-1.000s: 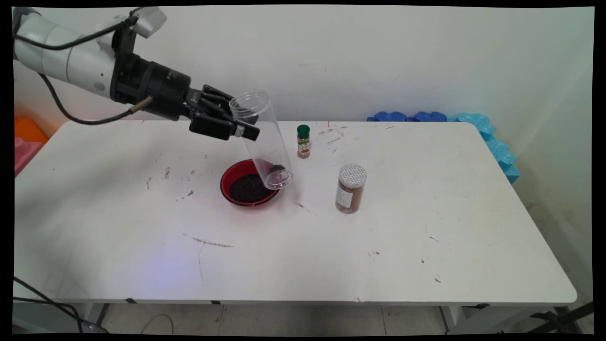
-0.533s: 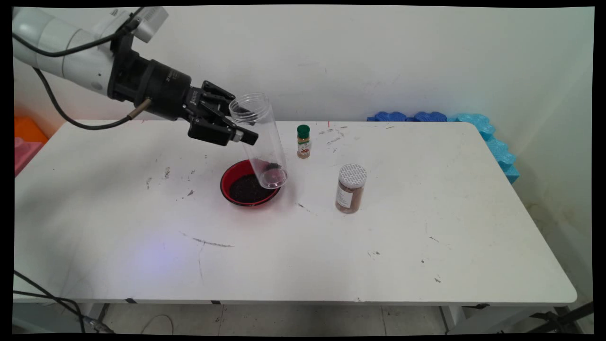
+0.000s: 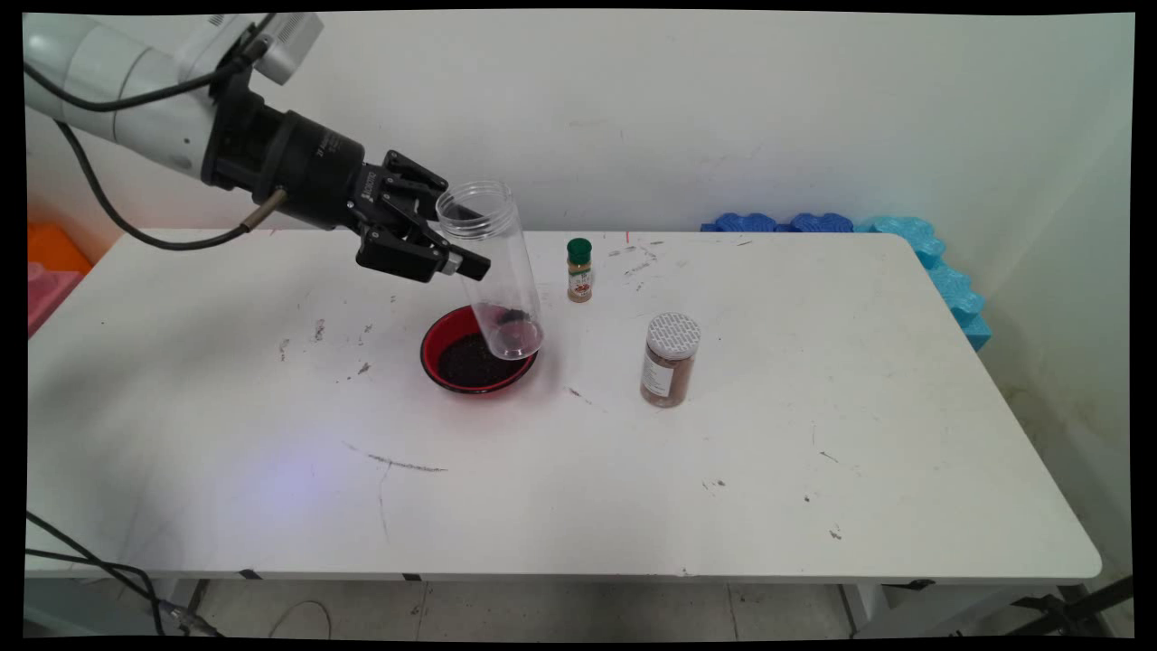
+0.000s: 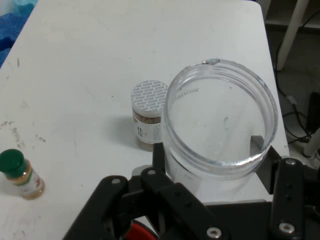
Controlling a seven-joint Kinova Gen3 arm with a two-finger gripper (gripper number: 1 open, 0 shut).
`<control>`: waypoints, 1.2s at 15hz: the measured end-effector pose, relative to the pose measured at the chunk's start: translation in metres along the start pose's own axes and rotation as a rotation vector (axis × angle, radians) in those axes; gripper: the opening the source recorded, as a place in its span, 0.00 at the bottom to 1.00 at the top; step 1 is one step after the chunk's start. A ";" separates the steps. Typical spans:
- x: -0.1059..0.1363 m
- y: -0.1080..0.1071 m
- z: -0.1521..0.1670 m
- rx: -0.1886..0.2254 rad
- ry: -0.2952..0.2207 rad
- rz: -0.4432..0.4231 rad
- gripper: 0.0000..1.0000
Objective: Place the picked object on the table
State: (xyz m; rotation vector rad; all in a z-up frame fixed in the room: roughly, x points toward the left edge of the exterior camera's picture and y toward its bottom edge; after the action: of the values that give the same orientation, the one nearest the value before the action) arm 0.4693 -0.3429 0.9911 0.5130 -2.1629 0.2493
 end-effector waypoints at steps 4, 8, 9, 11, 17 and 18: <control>-0.004 0.003 0.006 0.002 -0.008 -0.007 0.00; -0.014 0.009 0.022 0.002 -0.012 -0.020 0.00; -0.016 0.011 0.026 0.002 -0.012 -0.022 0.00; -0.022 0.016 0.038 0.001 -0.014 -0.026 0.00; -0.041 0.037 0.075 -0.006 -0.030 -0.031 0.00; -0.044 0.039 0.081 -0.005 -0.034 -0.031 0.00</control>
State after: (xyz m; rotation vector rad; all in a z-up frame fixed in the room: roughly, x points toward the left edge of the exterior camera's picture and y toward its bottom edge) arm 0.4169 -0.3245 0.9076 0.5518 -2.1865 0.2198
